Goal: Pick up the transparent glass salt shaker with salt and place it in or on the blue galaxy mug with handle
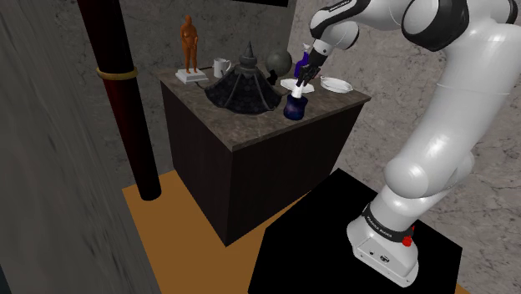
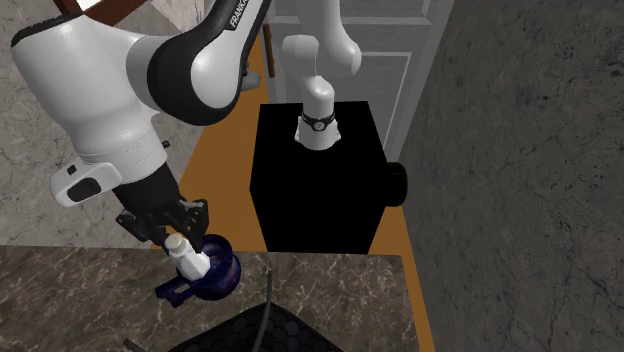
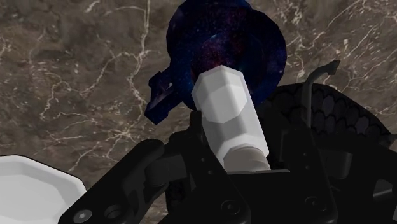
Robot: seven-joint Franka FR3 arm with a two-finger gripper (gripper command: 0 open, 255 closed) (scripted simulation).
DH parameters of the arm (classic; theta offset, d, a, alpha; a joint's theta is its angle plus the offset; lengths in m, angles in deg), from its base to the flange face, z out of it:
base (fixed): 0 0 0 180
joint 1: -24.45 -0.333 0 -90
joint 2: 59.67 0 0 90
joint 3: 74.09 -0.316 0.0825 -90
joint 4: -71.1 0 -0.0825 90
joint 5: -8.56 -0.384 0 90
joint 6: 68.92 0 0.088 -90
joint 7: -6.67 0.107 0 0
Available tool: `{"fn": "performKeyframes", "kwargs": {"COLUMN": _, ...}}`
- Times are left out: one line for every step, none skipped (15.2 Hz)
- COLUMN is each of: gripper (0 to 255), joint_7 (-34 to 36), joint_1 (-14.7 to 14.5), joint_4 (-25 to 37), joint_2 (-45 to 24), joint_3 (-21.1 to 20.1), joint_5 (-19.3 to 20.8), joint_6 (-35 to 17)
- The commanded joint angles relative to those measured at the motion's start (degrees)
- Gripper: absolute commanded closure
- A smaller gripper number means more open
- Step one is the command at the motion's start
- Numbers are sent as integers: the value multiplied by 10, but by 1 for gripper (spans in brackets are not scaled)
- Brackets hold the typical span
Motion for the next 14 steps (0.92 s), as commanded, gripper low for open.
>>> {"fn": "performKeyframes", "kwargs": {"gripper": 0, "joint_7": 0, "joint_1": 0, "joint_4": 0, "joint_2": -1, "joint_3": 0, "joint_5": 0, "joint_6": 0}}
{"fn": "performKeyframes", "kwargs": {"gripper": 0, "joint_7": 0, "joint_1": 0, "joint_4": 0, "joint_2": -1, "joint_3": 0, "joint_5": 0, "joint_6": 0}}
{"fn": "performKeyframes", "kwargs": {"gripper": 0, "joint_7": 0, "joint_1": 0, "joint_4": 0, "joint_2": -1, "joint_3": 0, "joint_5": 0, "joint_6": 0}}
{"fn": "performKeyframes", "kwargs": {"gripper": 0, "joint_7": 0, "joint_1": 0, "joint_4": 0, "joint_2": -1, "joint_3": 0, "joint_5": 0, "joint_6": 0}}
{"fn": "performKeyframes", "kwargs": {"gripper": 0, "joint_7": 0, "joint_1": 0, "joint_4": 0, "joint_2": -1, "joint_3": 0, "joint_5": 0, "joint_6": 0}}
{"fn": "performKeyframes", "kwargs": {"gripper": 0, "joint_7": 0, "joint_1": 0, "joint_4": 0, "joint_2": -1, "joint_3": 0, "joint_5": 0, "joint_6": 0}}
{"fn": "performKeyframes", "kwargs": {"gripper": 0, "joint_7": 3, "joint_1": 1, "joint_4": 6, "joint_2": 9, "joint_3": 2, "joint_5": 5, "joint_6": 15}}
{"fn": "performKeyframes", "kwargs": {"gripper": 0, "joint_7": 5, "joint_1": 2, "joint_4": 13, "joint_2": 17, "joint_3": 4, "joint_5": 9, "joint_6": 31}}
{"fn": "performKeyframes", "kwargs": {"gripper": 0, "joint_7": 8, "joint_1": 4, "joint_4": 22, "joint_2": 25, "joint_3": 6, "joint_5": 13, "joint_6": 47}}
{"fn": "performKeyframes", "kwargs": {"gripper": 0, "joint_7": 10, "joint_1": 5, "joint_4": 29, "joint_2": 31, "joint_3": 8, "joint_5": 16, "joint_6": 60}}
{"fn": "performKeyframes", "kwargs": {"gripper": 0, "joint_7": 10, "joint_1": 5, "joint_4": 29, "joint_2": 31, "joint_3": 7, "joint_5": 16, "joint_6": 60}}
{"fn": "performKeyframes", "kwargs": {"gripper": 0, "joint_7": 10, "joint_1": 5, "joint_4": 28, "joint_2": 31, "joint_3": 7, "joint_5": 16, "joint_6": 60}}
{"fn": "performKeyframes", "kwargs": {"gripper": 0, "joint_7": 10, "joint_1": 5, "joint_4": 29, "joint_2": 31, "joint_3": 7, "joint_5": 16, "joint_6": 60}}
{"fn": "performKeyframes", "kwargs": {"gripper": 0, "joint_7": 10, "joint_1": 5, "joint_4": 29, "joint_2": 31, "joint_3": 7, "joint_5": 16, "joint_6": 60}}
